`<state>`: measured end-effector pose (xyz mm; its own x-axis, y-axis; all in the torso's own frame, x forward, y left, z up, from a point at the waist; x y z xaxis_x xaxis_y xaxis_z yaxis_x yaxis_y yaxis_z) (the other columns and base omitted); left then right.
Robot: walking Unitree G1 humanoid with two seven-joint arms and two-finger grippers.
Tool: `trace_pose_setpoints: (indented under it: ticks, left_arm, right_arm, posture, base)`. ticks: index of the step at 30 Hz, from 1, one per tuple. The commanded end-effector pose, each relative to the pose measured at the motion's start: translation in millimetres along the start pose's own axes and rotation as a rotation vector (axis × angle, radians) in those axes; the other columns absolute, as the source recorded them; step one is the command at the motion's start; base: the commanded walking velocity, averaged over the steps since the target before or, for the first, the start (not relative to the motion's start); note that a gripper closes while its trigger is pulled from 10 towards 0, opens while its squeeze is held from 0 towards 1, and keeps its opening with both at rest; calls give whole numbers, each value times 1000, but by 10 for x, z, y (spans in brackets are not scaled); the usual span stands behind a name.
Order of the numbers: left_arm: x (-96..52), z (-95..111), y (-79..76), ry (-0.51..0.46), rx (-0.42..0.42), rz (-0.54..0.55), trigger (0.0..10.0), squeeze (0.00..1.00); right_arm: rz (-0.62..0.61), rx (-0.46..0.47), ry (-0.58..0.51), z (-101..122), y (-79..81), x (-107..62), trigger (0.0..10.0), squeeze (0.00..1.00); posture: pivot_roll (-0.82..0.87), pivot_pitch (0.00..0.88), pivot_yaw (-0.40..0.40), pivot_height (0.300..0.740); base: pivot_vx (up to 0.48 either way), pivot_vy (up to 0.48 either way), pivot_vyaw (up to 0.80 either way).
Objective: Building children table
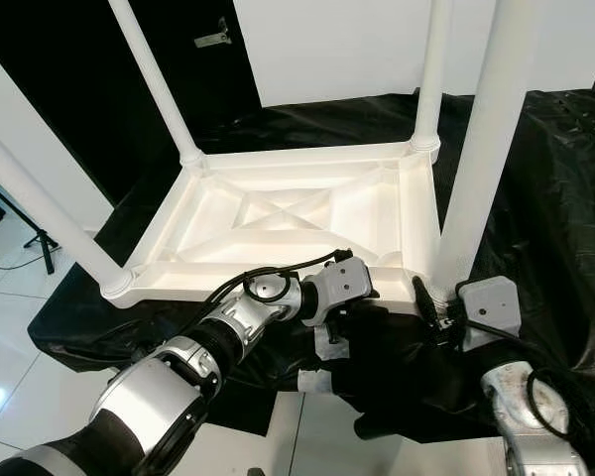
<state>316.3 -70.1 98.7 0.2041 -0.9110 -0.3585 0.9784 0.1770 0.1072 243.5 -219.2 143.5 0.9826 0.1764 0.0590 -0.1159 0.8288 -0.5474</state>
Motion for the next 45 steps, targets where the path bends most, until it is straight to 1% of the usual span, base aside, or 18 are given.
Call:
trace_pose_setpoints:
  ticks: [1, 5, 6, 7, 13, 18, 21, 22, 23, 24, 25, 28, 29, 31, 42, 43, 44, 45]
  left_arm:
    - [15, -208, -42, 67, -56, 31, 10000, 0]
    - [14, -209, -39, 67, -56, 32, 10000, 0]
    - [12, -212, -38, 67, -57, 33, 10000, 0]
    - [10, -222, -41, 71, -55, 32, 10000, 0]
    - [7, -216, -33, 70, -53, 34, 10000, 0]
    - [-18, -231, -6, 70, -59, 48, 10000, 0]
    - [-18, -251, -20, 74, -60, 44, 10000, 0]
    - [-15, -255, -25, 75, -61, 43, 10000, 0]
    - [-10, -253, -29, 74, -61, 42, 10000, 0]
    - [-10, -253, -29, 74, -61, 42, 10000, 0]
    - [-4, -248, -35, 73, -61, 41, 10000, 0]
    - [2, -243, -40, 71, -62, 39, 10000, 0]
    - [8, -238, -45, 69, -62, 37, 10000, 0]
    - [14, -234, -52, 68, -63, 35, 10000, 0]
    - [2, -261, -53, 67, -69, 42, 10000, 0]
    - [2, -264, -54, 67, -70, 42, 10000, 0]
    - [2, -266, -55, 67, -71, 43, 10000, 0]
    - [2, -266, -55, 67, -71, 43, 10000, 0]
  right_arm:
    - [28, 38, 55, -99, 1, -66, 0, 0]
    - [37, 120, 98, -154, 144, -112, 0, 0]
    - [-35, 146, 125, -178, 160, -121, 0, 0]
    - [-248, 133, 238, -292, 163, -214, 0, 0]
    - [-312, 153, 260, -253, 321, -321, 0, 0]
    - [-455, 170, 269, -258, 160, -339, 0, 0]
    - [-423, 172, 251, -229, 191, -305, 275, 0]
    - [-401, 158, 243, -220, 205, -288, 8667, 0]
    - [-381, 138, 229, -202, 214, -265, 10000, 0]
    - [-381, 138, 229, -202, 214, -265, 10000, 0]
    - [-335, 126, 191, -168, 217, -216, 10000, 1000]
    - [-287, 118, 158, -136, 225, -169, 10000, 1000]
    - [-225, 104, 120, -114, 181, -95, 10000, 929]
    - [-147, 80, 78, -92, 99, -9, 10000, 0]
    - [15, 13, -35, 45, -35, 155, 10000, 0]
    - [34, 13, -37, 50, -21, 165, 8235, 0]
    - [50, 16, -39, 47, -15, 174, 314, 0]
    - [50, 16, -39, 47, -15, 174, 314, 0]
  posture:
    - [-61, 0, 138, 740]
    - [-58, 0, 136, 740]
    - [-58, 0, 137, 740]
    - [-58, 0, 139, 740]
    - [-42, 0, 131, 740]
    - [-42, 0, 132, 740]
    - [-46, 0, 134, 740]
    - [-49, 0, 133, 740]
    - [-53, 0, 134, 740]
    - [-53, 0, 134, 740]
    - [-55, 0, 135, 740]
    - [-55, 0, 134, 740]
    - [-58, 0, 133, 740]
    - [-55, 0, 129, 740]
    - [-38, 0, 115, 740]
    - [-34, 0, 111, 740]
    - [-34, 0, 111, 740]
    - [-34, 0, 111, 740]
  base:
    - [0, 0, 0]
    - [0, 0, 0]
    - [0, 0, 0]
    - [0, 0, 0]
    - [0, 0, 0]
    - [0, 0, 0]
    - [0, 0, 0]
    - [0, 0, 0]
    - [0, 0, 0]
    - [0, 0, 0]
    - [0, 0, 0]
    - [0, 0, 0]
    - [0, 0, 0]
    - [0, 0, 0]
    - [0, 0, 0]
    - [0, 0, 0]
    - [0, 0, 0]
    - [0, 0, 0]
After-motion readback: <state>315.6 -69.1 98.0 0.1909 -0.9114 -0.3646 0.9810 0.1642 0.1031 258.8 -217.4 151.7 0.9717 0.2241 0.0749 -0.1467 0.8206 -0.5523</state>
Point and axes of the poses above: a point about 5 cm out from each wrist's last joint towards the gripper, its own x axis pointing out of the wrist towards the gripper, its own z axis along the axis of the wrist's last joint, y = z × x, the point moved 3 cm from there along x, pointing out of the wrist towards the gripper, and after that the axes turned 11 degrees about -x, right-handed, at the moved point
